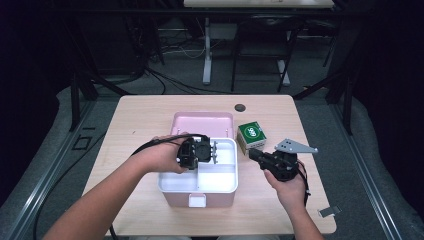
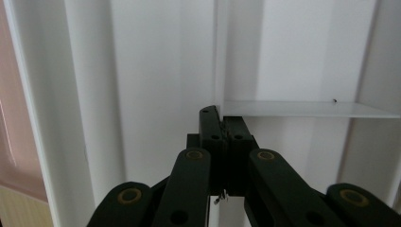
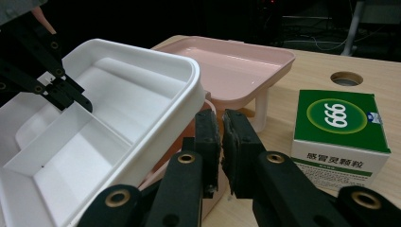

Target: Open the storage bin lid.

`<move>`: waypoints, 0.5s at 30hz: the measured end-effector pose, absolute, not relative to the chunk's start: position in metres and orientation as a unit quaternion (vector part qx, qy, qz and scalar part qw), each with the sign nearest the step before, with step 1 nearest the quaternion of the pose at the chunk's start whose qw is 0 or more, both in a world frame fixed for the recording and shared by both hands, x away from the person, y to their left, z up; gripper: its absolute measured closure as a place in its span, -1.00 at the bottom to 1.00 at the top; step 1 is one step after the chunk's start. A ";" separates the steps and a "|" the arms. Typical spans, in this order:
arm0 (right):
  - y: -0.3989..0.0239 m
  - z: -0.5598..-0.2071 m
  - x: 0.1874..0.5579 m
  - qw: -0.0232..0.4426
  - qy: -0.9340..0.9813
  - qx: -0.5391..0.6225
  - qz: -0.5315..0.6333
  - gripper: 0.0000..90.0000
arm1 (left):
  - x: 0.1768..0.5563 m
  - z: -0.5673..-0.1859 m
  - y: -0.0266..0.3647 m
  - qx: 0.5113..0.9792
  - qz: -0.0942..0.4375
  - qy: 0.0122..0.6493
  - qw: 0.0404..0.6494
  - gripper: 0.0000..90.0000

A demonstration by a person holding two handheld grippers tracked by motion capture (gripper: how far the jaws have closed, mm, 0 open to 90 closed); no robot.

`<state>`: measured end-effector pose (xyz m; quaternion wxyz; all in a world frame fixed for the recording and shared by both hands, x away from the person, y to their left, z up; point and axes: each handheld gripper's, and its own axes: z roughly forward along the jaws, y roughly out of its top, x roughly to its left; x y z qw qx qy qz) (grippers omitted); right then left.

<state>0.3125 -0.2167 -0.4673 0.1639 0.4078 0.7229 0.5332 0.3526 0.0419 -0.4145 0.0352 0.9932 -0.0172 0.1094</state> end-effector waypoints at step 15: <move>-0.217 -0.467 0.311 0.163 0.724 0.408 0.531 0.84 | 0.353 -0.396 0.056 0.991 0.115 0.017 0.058 0.98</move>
